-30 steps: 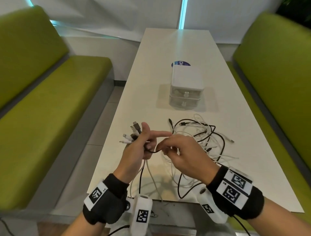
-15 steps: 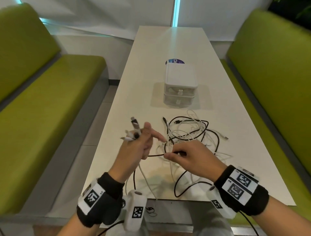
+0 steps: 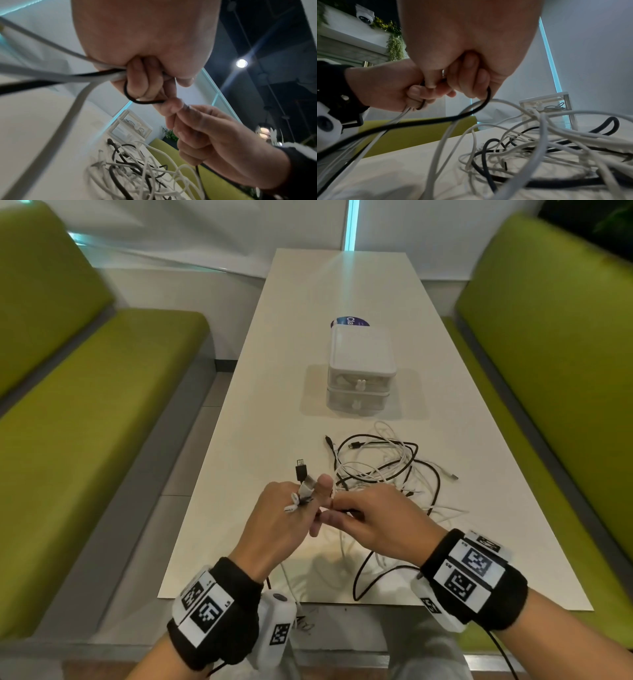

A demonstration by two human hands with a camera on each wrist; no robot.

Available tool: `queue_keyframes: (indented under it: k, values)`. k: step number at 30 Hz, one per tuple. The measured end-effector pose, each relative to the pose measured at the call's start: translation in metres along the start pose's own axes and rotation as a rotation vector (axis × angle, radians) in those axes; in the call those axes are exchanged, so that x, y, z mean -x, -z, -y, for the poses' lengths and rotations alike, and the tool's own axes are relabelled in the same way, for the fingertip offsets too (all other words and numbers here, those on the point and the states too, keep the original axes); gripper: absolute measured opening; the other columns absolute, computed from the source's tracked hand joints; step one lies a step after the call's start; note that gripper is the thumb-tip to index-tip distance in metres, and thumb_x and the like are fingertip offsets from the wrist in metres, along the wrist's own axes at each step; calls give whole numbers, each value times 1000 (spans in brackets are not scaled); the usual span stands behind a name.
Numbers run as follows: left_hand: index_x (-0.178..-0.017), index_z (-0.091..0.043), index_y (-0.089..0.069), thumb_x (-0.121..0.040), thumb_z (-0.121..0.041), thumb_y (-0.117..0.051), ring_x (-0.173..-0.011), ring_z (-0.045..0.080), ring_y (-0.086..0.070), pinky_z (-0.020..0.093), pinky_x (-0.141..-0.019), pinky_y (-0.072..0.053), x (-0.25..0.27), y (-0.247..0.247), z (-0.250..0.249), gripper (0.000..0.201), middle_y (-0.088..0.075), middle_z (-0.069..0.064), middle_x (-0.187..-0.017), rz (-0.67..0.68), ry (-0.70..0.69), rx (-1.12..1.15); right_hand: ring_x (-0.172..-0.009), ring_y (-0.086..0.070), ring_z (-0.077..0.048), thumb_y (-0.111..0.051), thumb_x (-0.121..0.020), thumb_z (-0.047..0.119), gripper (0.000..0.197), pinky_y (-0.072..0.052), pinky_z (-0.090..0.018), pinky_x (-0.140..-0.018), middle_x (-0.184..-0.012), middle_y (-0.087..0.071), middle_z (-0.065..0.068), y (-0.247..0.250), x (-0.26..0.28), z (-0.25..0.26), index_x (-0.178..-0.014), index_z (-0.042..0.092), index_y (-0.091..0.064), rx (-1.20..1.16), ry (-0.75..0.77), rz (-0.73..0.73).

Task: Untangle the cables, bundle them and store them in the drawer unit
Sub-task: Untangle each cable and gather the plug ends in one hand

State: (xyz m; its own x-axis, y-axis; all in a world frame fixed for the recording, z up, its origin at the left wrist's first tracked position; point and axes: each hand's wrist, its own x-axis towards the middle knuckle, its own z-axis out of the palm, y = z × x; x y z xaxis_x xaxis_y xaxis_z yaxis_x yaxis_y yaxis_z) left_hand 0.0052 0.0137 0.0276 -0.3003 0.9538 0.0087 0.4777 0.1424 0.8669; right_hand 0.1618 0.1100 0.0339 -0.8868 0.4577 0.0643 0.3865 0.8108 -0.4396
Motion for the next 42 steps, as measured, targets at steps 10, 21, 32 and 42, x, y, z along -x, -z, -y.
queue_keyframes:
  k: [10, 21, 32, 42]
  values:
    - [-56, -10, -65, -89, -72, -36, -51, 22, -50, 39, -58, -42, 3, 3, -6, 75, -55, 10, -52, -15, -66, -50, -49, -47, -14, -35, -87, 69, 56, -38, -30, -50, -51, -49, 1, -3, 1, -3, -60, 21, -48, -25, -55, -17]
    - [-66, -14, -54, -92, -54, -45, -38, 1, -28, 13, -35, -19, -6, 50, 0, 49, -50, -9, -48, -637, 232, 863, -47, -36, -9, -46, -97, 46, 51, -30, -25, -51, -50, -37, 4, 4, -9, -11, -58, 15, -38, -328, -159, -20]
    - [-129, -19, -60, -99, -23, -45, -108, -9, -57, 7, -88, -44, 9, 13, 2, 33, -61, -18, -121, -350, -223, 28, -52, -41, -11, -40, -100, 43, 49, -35, -32, -57, -55, -47, -1, -12, -9, 0, -60, 15, -41, -238, -169, -29]
    - [-65, -15, -65, -90, -53, -41, -64, -6, -54, 11, -62, -38, 5, -6, -1, 51, -58, -21, -61, -184, -64, 86, -54, -41, -5, -42, -100, 41, 44, -34, -20, -57, -56, -43, 10, -7, 8, -2, -60, 22, -43, -487, -127, -66]
